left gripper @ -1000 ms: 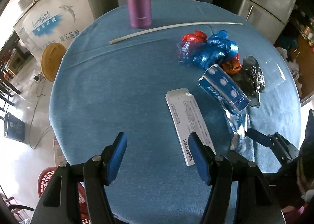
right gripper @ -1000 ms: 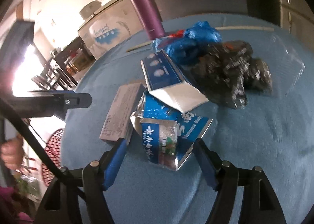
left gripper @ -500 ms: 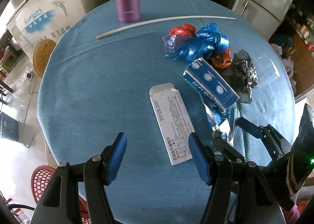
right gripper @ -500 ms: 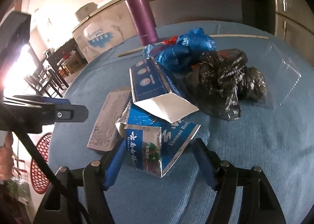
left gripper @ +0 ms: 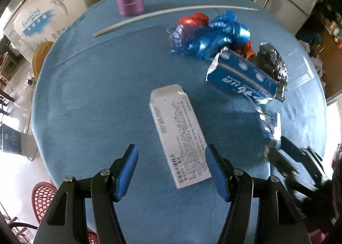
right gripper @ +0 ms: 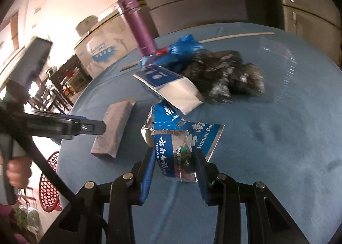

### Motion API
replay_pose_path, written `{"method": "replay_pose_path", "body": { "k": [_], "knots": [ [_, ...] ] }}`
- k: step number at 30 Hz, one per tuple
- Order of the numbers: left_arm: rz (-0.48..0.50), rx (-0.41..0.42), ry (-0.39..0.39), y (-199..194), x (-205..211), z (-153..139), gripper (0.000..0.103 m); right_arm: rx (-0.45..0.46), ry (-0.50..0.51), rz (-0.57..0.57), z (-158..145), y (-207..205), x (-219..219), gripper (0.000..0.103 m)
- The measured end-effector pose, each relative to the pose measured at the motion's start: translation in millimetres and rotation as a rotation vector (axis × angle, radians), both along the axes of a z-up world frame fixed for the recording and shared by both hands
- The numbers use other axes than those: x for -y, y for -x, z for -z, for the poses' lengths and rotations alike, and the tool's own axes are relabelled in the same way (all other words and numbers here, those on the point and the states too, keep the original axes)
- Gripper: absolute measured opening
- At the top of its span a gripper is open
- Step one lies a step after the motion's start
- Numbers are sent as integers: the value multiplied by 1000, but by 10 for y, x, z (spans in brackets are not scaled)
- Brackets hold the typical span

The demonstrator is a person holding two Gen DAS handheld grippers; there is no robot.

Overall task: Collect trash
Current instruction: 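Grasp the white leaflet box with left tool while right tool grasps the blue carton, then lift both held items and carry them to the red wastebasket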

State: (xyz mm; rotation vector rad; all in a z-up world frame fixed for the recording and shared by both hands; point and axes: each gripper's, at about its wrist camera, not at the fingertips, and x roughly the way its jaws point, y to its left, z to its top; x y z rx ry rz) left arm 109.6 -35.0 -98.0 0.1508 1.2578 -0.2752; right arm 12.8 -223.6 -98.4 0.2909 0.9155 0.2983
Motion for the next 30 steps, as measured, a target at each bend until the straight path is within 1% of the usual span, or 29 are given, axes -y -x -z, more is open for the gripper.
{"method": "replay_pose_path", "body": {
  "k": [5, 9, 10, 12, 13, 18, 23, 30],
  "knots": [
    [10, -21, 4, -52, 145, 140, 66, 4, -34, 32, -63, 188, 224, 39],
    [-6, -20, 1, -79, 138, 232, 66, 17, -58, 46, -119, 277, 299, 39],
    [-2, -2, -1, -71, 136, 227, 66, 20, -62, 51, -130, 276, 309, 39],
    [9, 16, -4, -52, 124, 226, 61, 16, -76, 53, -144, 290, 326, 39],
    [13, 29, -9, -44, 115, 218, 53, 16, -84, 53, -151, 278, 320, 39],
    [20, 41, 16, 52, -23, 192, 50, 28, -123, 43, -244, 283, 302, 38],
    [24, 96, 26, 278, -181, 38, 50, 51, -133, 21, -363, 338, 202, 36],
    [14, 157, 72, 638, -409, -253, 50, 36, -56, -14, -358, 370, -1, 36]
  ]
}}
